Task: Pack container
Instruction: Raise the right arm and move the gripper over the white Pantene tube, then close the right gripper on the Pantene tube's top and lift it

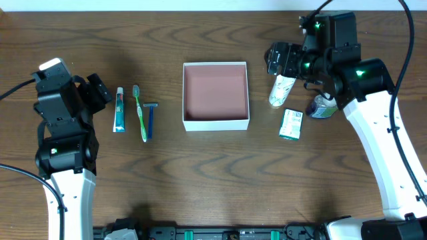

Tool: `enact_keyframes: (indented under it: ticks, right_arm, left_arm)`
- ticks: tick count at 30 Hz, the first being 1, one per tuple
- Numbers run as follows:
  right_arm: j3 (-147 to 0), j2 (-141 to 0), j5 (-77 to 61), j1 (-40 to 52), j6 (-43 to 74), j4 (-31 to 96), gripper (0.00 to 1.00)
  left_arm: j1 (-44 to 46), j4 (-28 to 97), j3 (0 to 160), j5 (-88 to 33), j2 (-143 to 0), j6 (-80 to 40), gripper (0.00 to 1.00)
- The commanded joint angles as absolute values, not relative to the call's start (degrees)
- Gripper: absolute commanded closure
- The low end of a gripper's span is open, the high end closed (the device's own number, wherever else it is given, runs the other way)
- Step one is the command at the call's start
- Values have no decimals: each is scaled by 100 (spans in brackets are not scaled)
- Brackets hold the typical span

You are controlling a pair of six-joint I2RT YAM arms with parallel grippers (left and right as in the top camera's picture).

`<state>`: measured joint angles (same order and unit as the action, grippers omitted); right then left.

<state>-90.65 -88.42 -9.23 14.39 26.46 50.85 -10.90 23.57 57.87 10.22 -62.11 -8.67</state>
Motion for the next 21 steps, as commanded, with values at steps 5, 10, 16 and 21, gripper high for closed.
enact_keyframes:
  ticks: [5, 10, 16, 21]
  right_arm:
    - [-9188, -8954, -102, 1470, 4698, 5863, 5]
    - [-9188, -9227, -14, 1581, 5275, 5898, 5]
    - [-9188, -9579, 132, 1754, 6001, 5848, 4]
    - [-9188, -9686, 235, 1785, 6125, 5758, 10]
  left_arm:
    - [-1118, 2357, 5916, 961, -6211, -753, 2]
    - [-1118, 2357, 5916, 961, -6211, -753, 2]
    - [-1118, 2357, 5916, 961, -6211, -753, 2]
    - [-1118, 2357, 5916, 961, -6211, -753, 2]
